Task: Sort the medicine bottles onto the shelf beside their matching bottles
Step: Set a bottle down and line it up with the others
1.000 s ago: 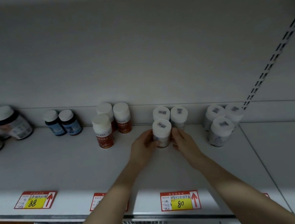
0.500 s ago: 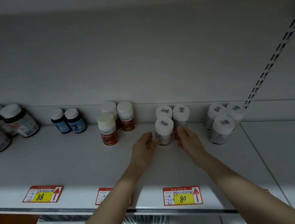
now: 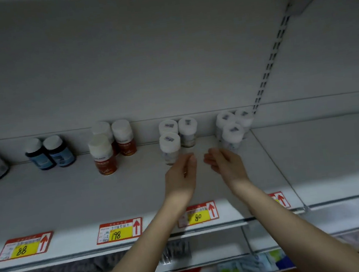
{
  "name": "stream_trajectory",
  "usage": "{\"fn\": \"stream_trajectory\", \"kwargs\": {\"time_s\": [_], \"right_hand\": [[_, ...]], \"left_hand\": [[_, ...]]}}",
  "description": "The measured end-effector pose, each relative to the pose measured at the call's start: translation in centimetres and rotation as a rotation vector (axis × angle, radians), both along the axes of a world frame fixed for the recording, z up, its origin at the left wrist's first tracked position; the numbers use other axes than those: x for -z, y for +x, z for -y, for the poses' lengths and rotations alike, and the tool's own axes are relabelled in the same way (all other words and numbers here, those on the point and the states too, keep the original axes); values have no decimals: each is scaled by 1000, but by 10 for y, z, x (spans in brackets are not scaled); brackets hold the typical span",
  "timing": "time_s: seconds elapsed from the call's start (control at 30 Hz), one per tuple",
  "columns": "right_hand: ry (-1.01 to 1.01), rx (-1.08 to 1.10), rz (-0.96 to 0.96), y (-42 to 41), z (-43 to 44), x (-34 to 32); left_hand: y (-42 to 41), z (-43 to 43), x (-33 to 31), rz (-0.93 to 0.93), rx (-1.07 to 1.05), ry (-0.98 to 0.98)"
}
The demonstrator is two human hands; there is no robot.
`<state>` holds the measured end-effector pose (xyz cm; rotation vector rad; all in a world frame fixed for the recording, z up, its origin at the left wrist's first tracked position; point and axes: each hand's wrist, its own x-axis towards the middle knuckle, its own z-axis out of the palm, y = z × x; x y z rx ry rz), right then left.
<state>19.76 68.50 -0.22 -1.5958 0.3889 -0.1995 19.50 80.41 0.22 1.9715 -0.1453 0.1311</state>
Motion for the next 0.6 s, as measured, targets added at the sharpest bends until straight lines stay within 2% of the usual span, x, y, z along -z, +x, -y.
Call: {"fn": "stream_trajectory", "kwargs": {"time_s": [0.3,0.6], "right_hand": [[-12,187,68,-60,107,-33],[-60,280,117,-154,274,-54]], "left_hand": [[-25,102,-18,16,203,2],[-97,272,-34,49,470,-118]]}}
